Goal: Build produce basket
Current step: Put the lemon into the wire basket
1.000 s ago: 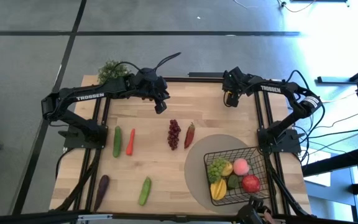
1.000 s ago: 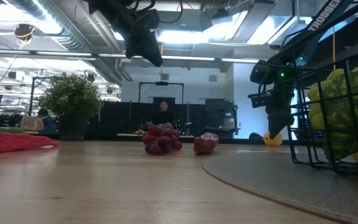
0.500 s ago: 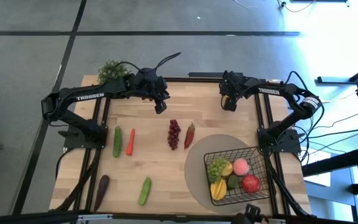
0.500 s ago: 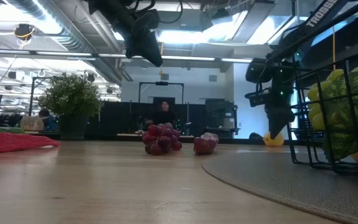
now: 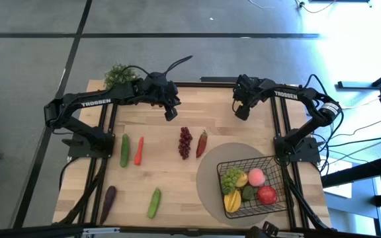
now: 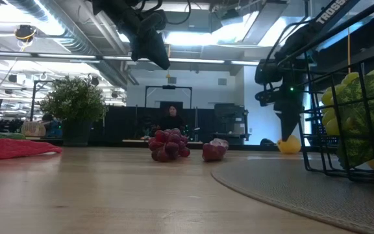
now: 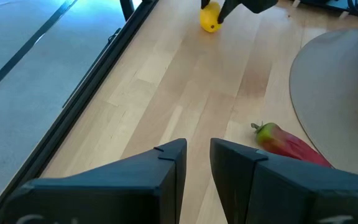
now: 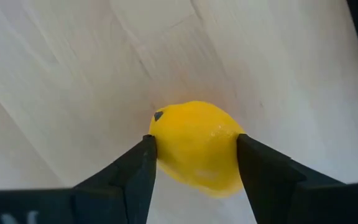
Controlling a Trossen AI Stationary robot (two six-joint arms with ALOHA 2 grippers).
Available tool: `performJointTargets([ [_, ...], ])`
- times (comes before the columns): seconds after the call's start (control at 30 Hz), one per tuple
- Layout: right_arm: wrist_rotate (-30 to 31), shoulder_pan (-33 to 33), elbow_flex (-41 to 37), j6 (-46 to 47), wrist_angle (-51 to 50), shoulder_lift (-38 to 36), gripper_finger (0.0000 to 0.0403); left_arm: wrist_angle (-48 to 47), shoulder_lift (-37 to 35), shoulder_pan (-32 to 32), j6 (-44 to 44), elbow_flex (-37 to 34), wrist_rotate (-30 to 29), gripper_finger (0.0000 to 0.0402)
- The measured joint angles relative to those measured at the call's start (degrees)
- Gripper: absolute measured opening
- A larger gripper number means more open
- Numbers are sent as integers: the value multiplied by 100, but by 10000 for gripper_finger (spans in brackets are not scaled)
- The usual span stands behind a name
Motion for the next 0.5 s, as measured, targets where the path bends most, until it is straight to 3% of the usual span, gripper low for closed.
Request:
performJointTargets([
  [0.33,-39,-2,4,335,-12,-2,202,0,0,-1,0,0,-1,60],
  [0.5,-278,-7,4,477,-12,-2,180,2,0,0,0,0,0,60],
])
